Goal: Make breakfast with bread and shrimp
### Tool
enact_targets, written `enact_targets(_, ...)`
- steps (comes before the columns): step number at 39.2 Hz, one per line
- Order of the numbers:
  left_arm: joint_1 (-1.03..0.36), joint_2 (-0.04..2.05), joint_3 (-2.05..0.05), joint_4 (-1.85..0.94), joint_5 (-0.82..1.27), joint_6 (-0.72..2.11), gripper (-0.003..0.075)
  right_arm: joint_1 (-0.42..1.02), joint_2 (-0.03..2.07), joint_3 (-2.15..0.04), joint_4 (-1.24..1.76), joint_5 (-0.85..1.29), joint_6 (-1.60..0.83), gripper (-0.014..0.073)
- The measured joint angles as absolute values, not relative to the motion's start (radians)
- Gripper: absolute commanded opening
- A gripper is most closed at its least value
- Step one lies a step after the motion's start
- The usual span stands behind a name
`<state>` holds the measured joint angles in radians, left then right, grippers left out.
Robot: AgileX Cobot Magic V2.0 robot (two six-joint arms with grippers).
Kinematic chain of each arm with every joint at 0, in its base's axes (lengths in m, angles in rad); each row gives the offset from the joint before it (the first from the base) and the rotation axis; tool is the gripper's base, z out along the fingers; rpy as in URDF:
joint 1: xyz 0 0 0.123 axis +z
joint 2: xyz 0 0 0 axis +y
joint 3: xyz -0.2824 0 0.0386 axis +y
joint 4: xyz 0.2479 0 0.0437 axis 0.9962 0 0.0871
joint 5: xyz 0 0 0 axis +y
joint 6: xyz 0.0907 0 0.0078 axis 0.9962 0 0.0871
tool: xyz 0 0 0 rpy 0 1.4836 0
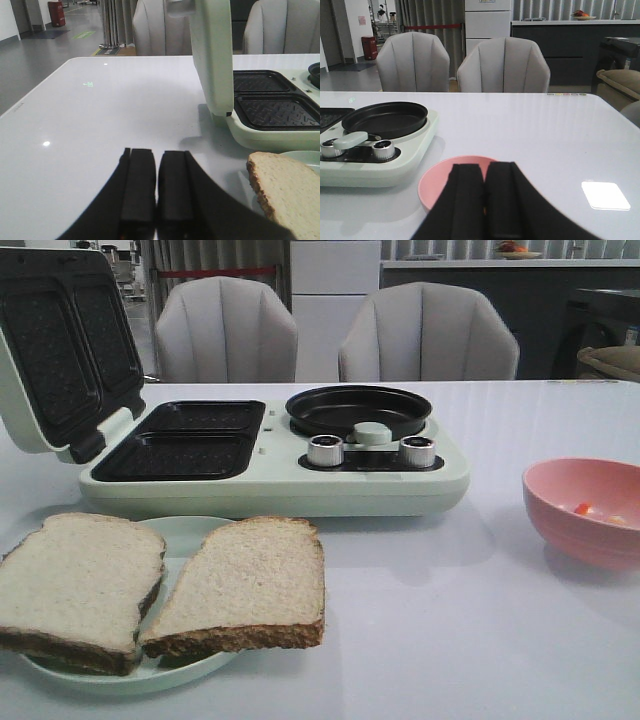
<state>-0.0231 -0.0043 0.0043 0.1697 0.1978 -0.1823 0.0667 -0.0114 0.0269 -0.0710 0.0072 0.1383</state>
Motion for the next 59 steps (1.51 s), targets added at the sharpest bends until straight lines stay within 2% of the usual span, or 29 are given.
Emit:
enact_targets(34,-0.023,-0.004,0.004,0.171,0.184,-0.182,0.0114,0.067,-0.011,0.027,-0.071,0.007,0.138,0.0139)
enact_targets(42,-0.023,-0.004,0.004,0.174,0.033,-0.182,0.0114,0.067,-0.011,0.027,-0.071,0.007,0.138,0.0139)
enact_targets(51,-0.023,-0.004,0.003,0.174,-0.256,-0.182,0.0114,0.067,-0.011,0.027,-0.071,0.007,0.138,0.0139)
enact_targets(59,-0.023,0.02,-0.158,0.174,-0.106,-0.182,0.0114,0.067,-0.011,0.027,-0.071,0.007,0.138,0.0139)
